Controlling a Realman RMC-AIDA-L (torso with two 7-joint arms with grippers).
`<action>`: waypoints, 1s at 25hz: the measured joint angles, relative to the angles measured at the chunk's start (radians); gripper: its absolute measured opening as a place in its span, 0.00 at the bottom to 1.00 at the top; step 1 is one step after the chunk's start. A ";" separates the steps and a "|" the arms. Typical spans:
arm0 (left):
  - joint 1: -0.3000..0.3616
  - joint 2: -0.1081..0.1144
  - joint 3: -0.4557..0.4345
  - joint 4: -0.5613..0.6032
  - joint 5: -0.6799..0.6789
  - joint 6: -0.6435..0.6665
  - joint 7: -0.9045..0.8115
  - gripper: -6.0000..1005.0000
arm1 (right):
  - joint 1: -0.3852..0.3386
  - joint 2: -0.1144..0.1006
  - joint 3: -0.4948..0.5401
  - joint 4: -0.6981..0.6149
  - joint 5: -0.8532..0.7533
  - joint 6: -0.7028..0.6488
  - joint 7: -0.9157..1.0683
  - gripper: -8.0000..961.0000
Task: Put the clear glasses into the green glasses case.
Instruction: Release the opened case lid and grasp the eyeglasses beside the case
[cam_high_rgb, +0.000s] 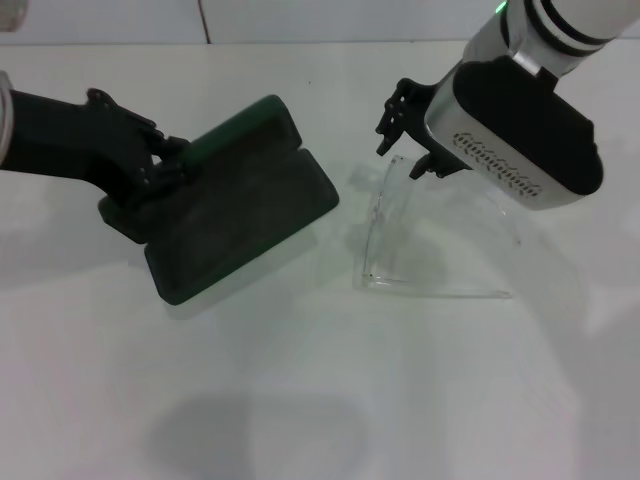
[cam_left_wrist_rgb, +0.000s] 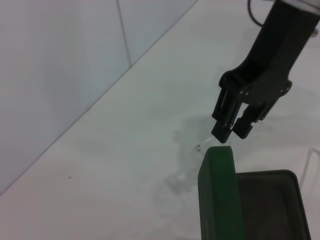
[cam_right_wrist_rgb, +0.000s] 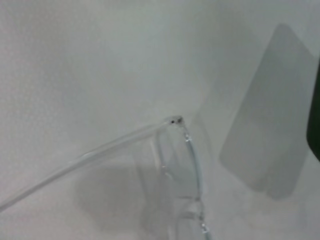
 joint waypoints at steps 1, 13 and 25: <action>0.000 0.000 -0.008 -0.002 0.000 -0.002 0.001 0.21 | -0.001 0.000 -0.011 -0.003 -0.002 0.011 0.010 0.42; -0.008 -0.001 -0.075 -0.029 0.022 -0.029 0.000 0.21 | -0.025 0.001 -0.092 -0.002 0.039 0.064 -0.028 0.47; -0.003 0.002 -0.087 -0.052 0.027 -0.045 0.010 0.21 | -0.017 0.001 -0.196 0.074 0.088 0.141 -0.038 0.47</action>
